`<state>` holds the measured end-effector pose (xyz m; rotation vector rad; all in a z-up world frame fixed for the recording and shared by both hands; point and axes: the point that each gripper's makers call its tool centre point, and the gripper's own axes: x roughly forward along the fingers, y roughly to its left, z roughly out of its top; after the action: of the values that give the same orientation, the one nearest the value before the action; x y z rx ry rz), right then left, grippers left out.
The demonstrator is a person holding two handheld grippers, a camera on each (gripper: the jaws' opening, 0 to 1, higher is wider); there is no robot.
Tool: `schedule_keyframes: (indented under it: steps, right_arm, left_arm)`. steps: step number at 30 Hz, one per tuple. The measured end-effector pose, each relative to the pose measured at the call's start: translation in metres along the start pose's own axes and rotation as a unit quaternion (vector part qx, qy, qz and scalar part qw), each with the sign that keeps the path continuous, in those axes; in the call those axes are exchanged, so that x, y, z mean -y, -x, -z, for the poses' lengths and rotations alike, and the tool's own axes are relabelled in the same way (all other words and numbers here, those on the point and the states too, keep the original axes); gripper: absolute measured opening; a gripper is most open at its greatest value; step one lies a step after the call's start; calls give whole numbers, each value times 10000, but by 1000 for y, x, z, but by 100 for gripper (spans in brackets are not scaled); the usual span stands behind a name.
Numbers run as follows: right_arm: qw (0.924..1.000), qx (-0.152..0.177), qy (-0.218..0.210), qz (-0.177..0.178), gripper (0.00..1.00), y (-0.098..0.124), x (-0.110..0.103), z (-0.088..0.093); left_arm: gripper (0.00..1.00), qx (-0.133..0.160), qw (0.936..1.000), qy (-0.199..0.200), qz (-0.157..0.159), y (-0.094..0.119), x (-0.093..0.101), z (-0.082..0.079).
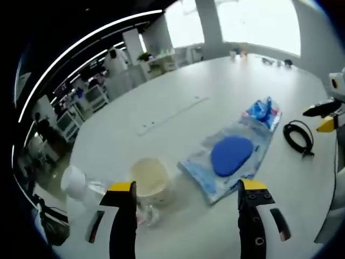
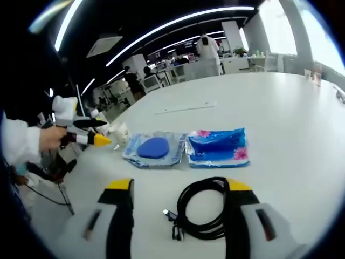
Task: Arrange the tabletop items into an orderly group along one side of the table until the central work area is clear of visible clutter.
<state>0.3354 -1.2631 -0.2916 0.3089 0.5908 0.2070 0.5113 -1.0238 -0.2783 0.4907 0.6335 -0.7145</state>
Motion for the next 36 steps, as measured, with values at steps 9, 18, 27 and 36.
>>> schedule_keyframes:
  steps: [9, 18, 27, 36]
  right_arm:
    - [9997, 47, -225, 127, 63, 18, 8, 13]
    - [9989, -10, -363, 282, 62, 26, 20, 27]
    - [9987, -124, -360, 325, 56, 21, 20, 37]
    - [9980, -202, -494, 348, 52, 20, 19, 45]
  left_arm:
    - [70, -382, 9990, -226, 83, -16, -6, 8]
    - [62, -700, 9974, -140, 91, -23, -11, 20]
    - [46, -957, 9954, -91, -27, -30, -17, 29]
    - [2, -945, 9954, -85, -113, -29, -23, 28]
